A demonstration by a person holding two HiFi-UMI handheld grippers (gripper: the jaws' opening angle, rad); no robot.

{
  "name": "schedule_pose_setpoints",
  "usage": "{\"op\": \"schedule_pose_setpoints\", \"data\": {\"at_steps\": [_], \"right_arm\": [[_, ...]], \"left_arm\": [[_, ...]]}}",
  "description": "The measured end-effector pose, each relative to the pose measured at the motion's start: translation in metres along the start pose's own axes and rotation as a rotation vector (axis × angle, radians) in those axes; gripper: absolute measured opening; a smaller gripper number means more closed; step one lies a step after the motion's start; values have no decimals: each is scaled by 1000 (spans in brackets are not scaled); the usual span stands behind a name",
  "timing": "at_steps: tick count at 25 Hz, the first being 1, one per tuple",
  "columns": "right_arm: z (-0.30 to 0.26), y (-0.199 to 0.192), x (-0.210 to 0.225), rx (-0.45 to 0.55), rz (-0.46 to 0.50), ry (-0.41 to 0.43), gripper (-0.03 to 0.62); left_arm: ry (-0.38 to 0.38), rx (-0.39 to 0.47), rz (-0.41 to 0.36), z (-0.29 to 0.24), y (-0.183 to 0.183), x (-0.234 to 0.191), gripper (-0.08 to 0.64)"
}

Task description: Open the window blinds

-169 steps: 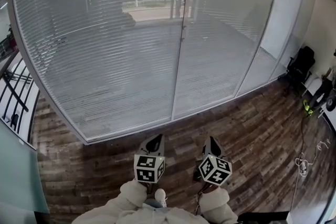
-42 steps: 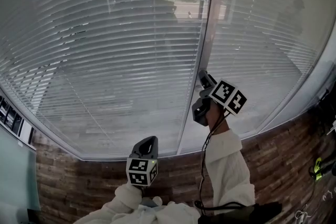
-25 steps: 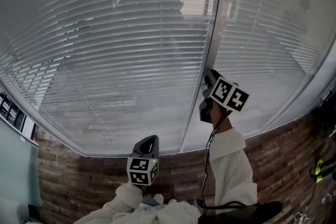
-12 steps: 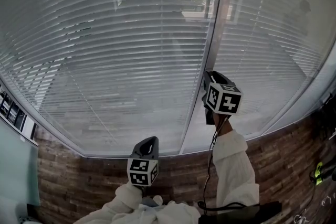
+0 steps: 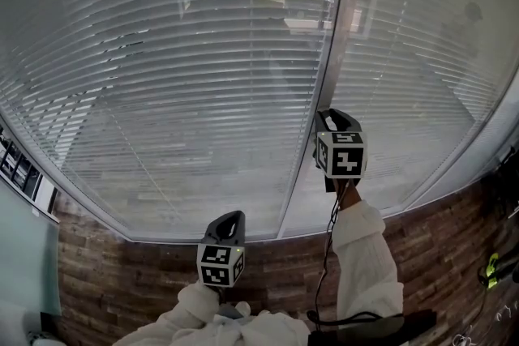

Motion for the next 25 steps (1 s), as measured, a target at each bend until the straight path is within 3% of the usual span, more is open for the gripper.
{"op": "schedule_pose_setpoints", "data": {"at_steps": [25], "right_arm": [[3, 3, -8, -27, 309, -62, 130]], "left_arm": [[14, 10, 3, 10, 0, -7, -2]]}}
Point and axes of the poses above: the fingertips, and each gripper's own axes: z backward along the fingers, x to its right, y out of its top, the point moved 2 cm from there along z, backward along the fingers, and after that the axes turned 3 degrees about -x, right-handed, at the moved point
